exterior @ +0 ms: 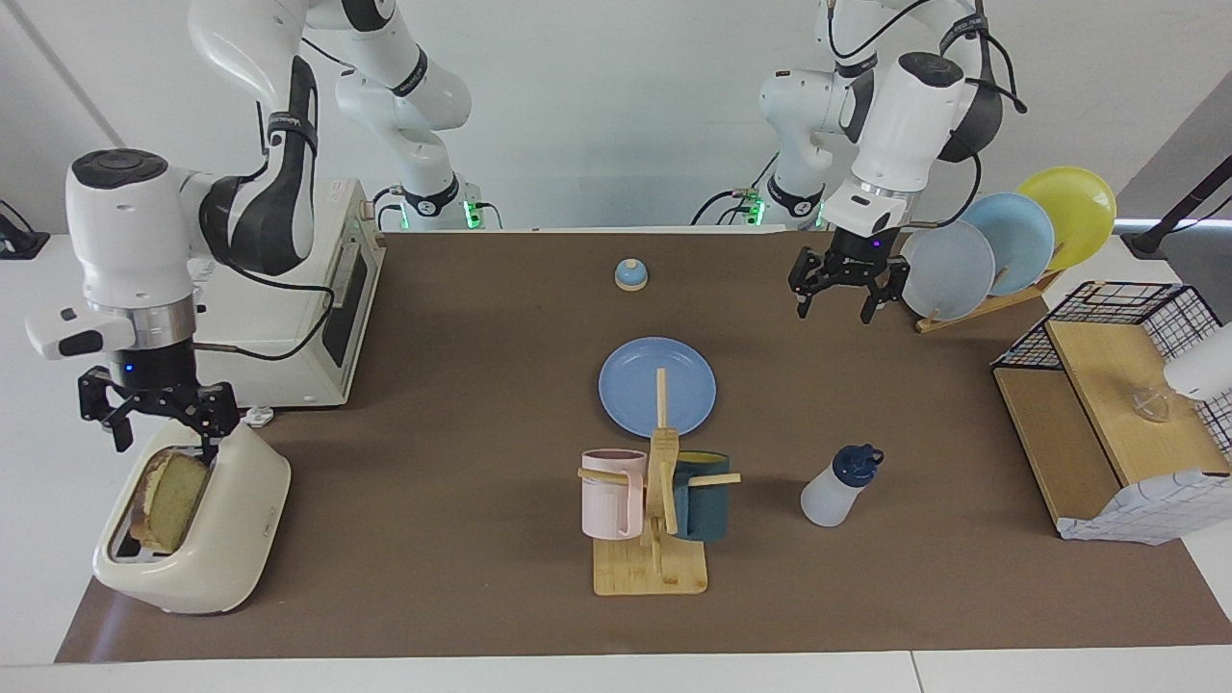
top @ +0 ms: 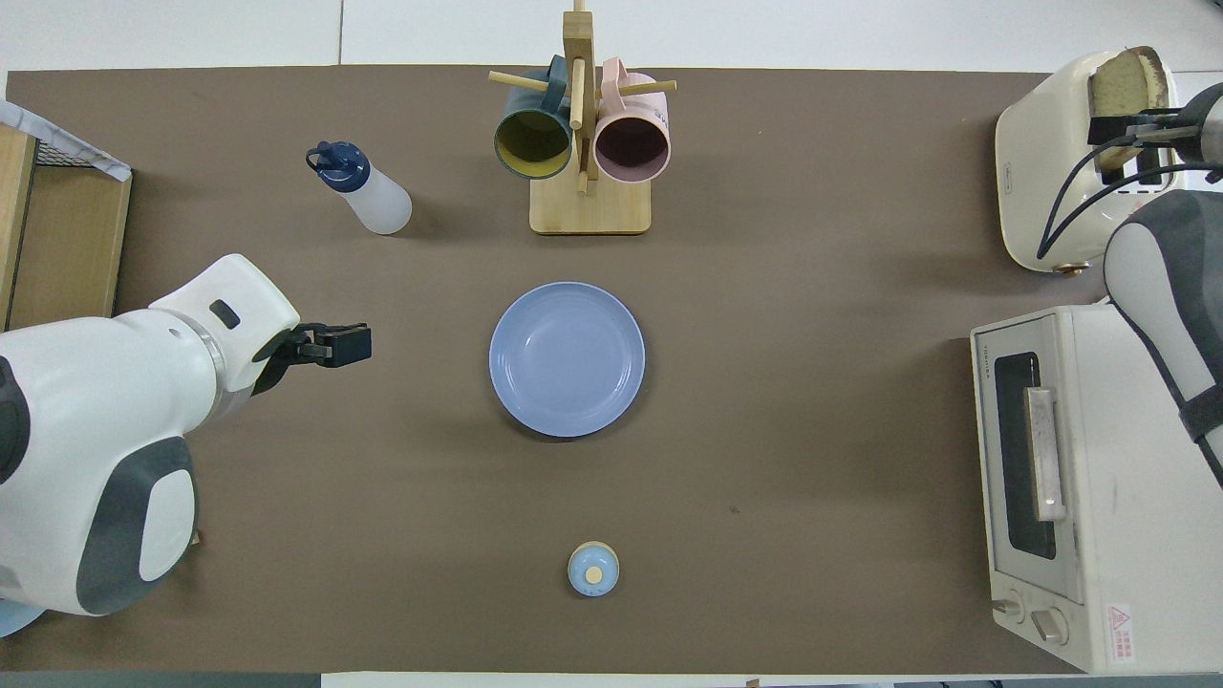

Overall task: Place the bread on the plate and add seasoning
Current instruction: 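Move the left gripper toward the shaker while the right gripper reaches the toaster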

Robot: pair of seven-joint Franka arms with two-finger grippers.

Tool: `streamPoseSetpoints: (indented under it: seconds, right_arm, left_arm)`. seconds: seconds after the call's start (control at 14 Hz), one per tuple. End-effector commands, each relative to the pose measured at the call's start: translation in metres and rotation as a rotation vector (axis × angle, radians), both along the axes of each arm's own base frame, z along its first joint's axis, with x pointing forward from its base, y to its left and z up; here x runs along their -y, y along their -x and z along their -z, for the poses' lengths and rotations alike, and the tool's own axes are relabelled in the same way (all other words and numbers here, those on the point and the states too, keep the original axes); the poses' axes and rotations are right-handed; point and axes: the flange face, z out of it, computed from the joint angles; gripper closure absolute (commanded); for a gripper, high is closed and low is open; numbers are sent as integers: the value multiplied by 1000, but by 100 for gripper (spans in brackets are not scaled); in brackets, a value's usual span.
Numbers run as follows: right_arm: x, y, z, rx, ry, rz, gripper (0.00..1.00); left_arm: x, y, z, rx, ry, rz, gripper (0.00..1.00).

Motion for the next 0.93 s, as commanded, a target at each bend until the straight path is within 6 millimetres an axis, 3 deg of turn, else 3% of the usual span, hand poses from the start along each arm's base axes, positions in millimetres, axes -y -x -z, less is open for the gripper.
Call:
streamPoseSetpoints:
  seconds: [0.0, 0.07, 0.29, 0.57, 0.71, 0.86]
  right_arm:
    - [3, -5, -10, 19, 25, -9, 14]
    - [6, -4, -10, 10, 34, -19, 18]
    - [25, 0, -9, -25, 72, -71, 58]
    - [19, -2, -11, -18, 77, -86, 73]
    - [18, -2, -12, -19, 82, -91, 100]
    - [13, -5, -19, -27, 121, -117, 100]
  left_arm:
    - [2, 20, 11, 66, 25, -14, 0]
    - [6, 22, 18, 87, 38, -29, 0]
    - [7, 31, 42, 144, 65, -51, 0]
    - [-2, 35, 69, 218, 91, -67, 0]
    - [-1, 30, 89, 242, 100, -68, 0]
    - [1, 24, 104, 264, 109, -70, 0]
